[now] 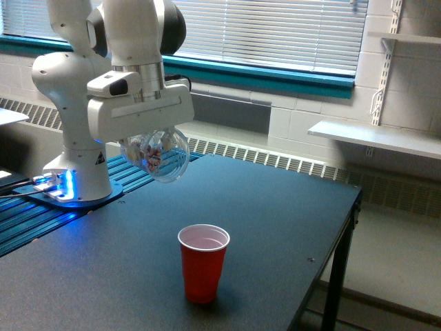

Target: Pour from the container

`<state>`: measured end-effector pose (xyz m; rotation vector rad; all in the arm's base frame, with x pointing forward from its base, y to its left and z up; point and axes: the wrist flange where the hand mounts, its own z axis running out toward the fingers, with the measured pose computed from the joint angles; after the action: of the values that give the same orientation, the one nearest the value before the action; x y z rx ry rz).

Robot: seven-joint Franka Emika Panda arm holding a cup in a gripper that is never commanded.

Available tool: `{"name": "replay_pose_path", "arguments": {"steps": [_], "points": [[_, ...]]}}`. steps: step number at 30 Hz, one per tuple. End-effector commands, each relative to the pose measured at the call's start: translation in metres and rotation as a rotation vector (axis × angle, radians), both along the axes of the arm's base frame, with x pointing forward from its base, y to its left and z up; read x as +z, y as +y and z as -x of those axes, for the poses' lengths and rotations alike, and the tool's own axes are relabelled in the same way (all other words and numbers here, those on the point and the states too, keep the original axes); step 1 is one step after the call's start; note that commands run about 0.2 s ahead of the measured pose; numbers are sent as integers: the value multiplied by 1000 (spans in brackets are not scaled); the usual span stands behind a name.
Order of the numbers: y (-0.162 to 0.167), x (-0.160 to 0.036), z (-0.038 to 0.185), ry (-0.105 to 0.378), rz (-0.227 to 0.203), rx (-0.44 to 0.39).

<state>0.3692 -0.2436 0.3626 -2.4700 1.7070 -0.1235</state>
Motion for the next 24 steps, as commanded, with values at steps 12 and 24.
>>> {"name": "replay_pose_path", "arguments": {"steps": [12, 24], "points": [[-8, -24, -29, 10, -115, -109], [-3, -10, -56, 10, -110, -121]]}}
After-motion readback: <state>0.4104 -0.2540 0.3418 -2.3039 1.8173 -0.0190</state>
